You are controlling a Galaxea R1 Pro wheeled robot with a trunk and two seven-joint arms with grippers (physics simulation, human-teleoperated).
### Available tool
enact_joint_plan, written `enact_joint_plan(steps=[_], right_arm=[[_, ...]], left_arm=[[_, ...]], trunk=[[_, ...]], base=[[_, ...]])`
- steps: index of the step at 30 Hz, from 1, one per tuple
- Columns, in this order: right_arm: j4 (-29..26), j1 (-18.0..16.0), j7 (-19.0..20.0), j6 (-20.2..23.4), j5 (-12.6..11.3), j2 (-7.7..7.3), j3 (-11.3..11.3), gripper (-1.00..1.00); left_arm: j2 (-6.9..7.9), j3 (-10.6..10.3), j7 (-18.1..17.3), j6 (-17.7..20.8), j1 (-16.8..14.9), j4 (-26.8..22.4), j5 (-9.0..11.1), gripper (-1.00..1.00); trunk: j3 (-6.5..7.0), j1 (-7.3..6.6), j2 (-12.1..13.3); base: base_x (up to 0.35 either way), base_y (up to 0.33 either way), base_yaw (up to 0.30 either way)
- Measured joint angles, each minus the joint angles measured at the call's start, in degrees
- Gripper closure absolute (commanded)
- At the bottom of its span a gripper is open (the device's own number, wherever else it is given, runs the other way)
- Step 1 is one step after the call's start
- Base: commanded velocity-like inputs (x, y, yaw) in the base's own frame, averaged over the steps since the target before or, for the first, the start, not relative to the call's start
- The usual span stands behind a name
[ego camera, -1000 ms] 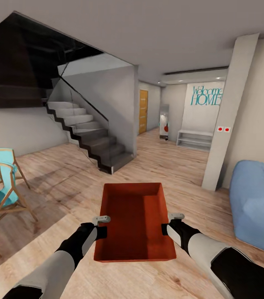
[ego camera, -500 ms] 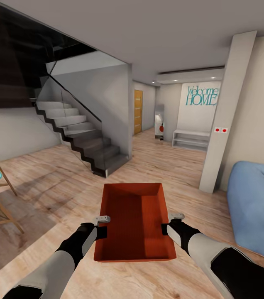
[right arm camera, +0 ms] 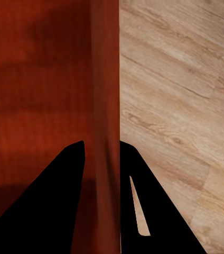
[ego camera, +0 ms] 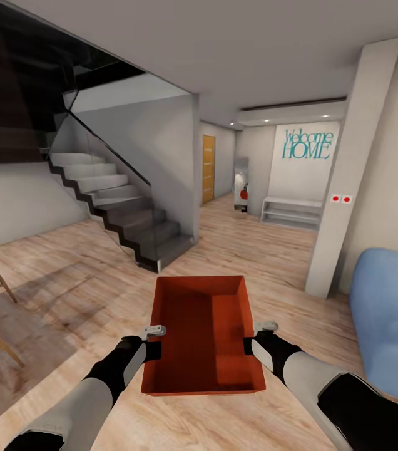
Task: Move the two storage containers from the living room to the garage. In the garage, place one container on the floor and stack the other container on top of it (either order is fine).
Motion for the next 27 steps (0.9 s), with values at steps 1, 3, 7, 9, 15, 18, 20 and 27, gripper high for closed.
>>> enact_joint_plan(steps=[1, 3, 7, 9, 15, 18, 20, 27], right_arm=[[0.0, 0.0, 0.0, 0.0, 0.0, 0.0, 0.0, 1.0], [0.0, 0.0, 0.0, 0.0, 0.0, 0.0, 0.0, 1.0], [-0.01, 0.0, 0.0, 0.0, 0.02, -0.01, -0.02, 1.0], [-0.03, 0.0, -0.01, 0.05, 0.08, -0.01, -0.06, 1.0], [-0.04, 0.0, -0.01, 0.1, 0.16, -0.01, -0.12, 1.0], [-0.04, 0.0, -0.01, 0.1, 0.16, -0.01, -0.12, 1.0], [-0.04, 0.0, -0.01, 0.1, 0.16, -0.01, -0.12, 1.0], [-0.04, 0.0, -0.01, 0.09, 0.15, -0.01, -0.12, 1.0]], left_arm=[[0.0, 0.0, 0.0, 0.0, 0.0, 0.0, 0.0, 1.0], [0.0, 0.0, 0.0, 0.0, 0.0, 0.0, 0.0, 1.0], [0.0, -0.01, 0.01, -0.01, 0.0, 0.0, 0.0, 1.0], [-0.01, -0.02, 0.01, -0.02, -0.01, 0.03, 0.03, 1.0], [-0.01, 0.0, -0.01, -0.01, -0.01, 0.05, 0.01, 1.0], [-0.01, 0.02, -0.03, -0.01, -0.01, 0.05, -0.02, 1.0], [-0.01, 0.02, -0.03, 0.0, -0.01, 0.05, -0.03, 1.0], [-0.01, 0.02, -0.03, -0.01, -0.01, 0.04, -0.04, 1.0]], trunk=[[0.0, 0.0, 0.0], [0.0, 0.0, 0.0], [0.0, 0.0, 0.0], [0.0, 0.0, 0.0], [0.0, 0.0, 0.0], [0.0, 0.0, 0.0], [0.0, 0.0, 0.0], [0.0, 0.0, 0.0]], base=[[0.322, 0.0, 0.0], [0.322, 0.0, 0.0], [0.322, 0.0, -0.037], [0.322, 0.0, -0.181], [0.322, 0.0, -0.262], [0.322, 0.0, -0.282], [0.322, 0.0, -0.283], [0.323, 0.0, -0.281]])
